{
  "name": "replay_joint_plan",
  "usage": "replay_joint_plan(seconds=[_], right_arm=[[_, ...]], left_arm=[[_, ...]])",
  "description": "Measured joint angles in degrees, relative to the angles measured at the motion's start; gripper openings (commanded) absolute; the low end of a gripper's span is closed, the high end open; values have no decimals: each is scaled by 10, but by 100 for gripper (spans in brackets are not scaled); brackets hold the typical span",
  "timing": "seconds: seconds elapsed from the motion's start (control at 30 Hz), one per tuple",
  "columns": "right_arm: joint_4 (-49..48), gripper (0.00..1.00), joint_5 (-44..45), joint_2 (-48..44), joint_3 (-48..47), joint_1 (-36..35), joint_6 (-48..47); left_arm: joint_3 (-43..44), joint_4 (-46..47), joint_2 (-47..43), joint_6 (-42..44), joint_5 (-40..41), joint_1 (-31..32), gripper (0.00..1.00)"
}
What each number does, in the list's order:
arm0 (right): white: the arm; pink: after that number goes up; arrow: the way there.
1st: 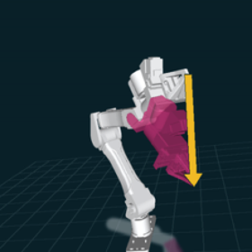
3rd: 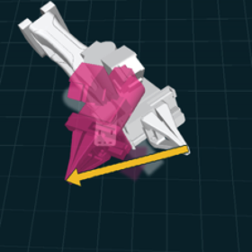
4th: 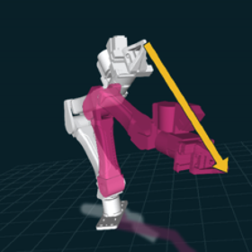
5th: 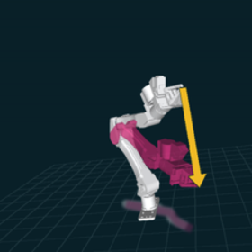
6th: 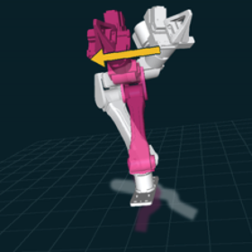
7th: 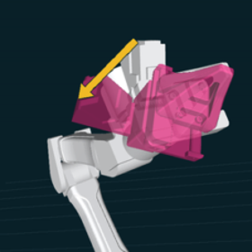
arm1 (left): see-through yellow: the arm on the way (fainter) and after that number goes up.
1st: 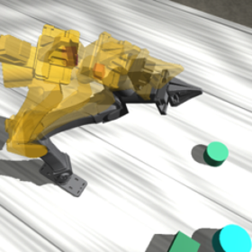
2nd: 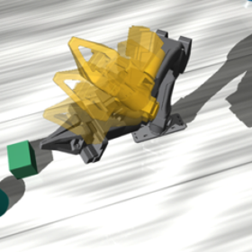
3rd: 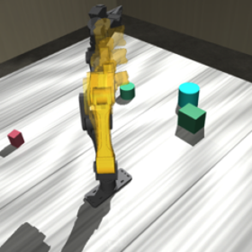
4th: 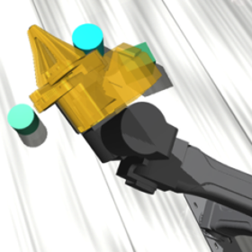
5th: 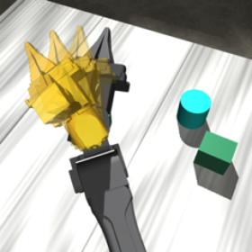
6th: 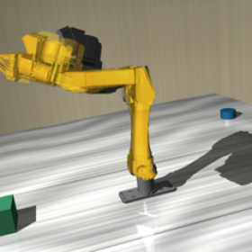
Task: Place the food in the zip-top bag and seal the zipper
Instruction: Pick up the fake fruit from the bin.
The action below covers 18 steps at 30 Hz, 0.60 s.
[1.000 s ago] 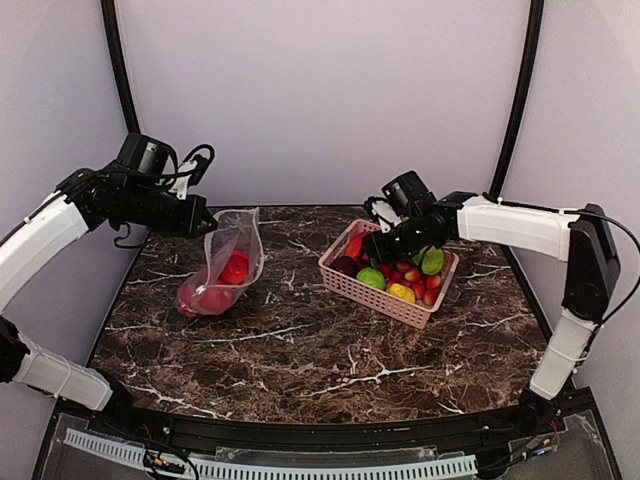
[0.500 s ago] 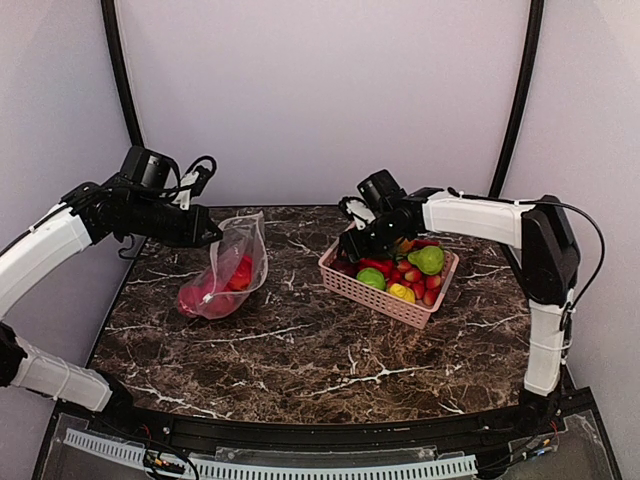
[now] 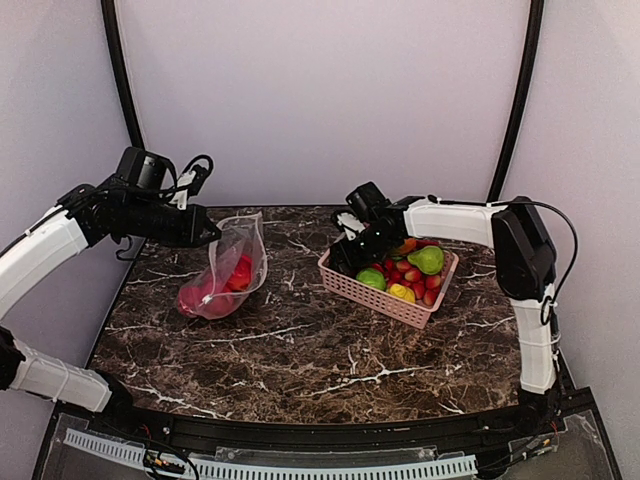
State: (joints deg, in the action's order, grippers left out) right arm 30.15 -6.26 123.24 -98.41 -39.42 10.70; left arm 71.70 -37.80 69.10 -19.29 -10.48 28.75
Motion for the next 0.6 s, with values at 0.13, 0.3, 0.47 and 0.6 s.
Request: replay_joint_plan(seconds=[0.13,0.3,0.47,0.6], right_arm=[[0,66,-3,2,-1,0,6],[-6,56,-3,3,-1,0,19],[-14,51,2,-2,-1,0,28],[-10,50,3,-20,2,0,32]], left_arm=[[-2,0,-5,0,1,0,1],[-4,0,-12,0,3,0,1],[-5,0,-21,0,5,0,1],[-6,0,-26,0,5,0,1]])
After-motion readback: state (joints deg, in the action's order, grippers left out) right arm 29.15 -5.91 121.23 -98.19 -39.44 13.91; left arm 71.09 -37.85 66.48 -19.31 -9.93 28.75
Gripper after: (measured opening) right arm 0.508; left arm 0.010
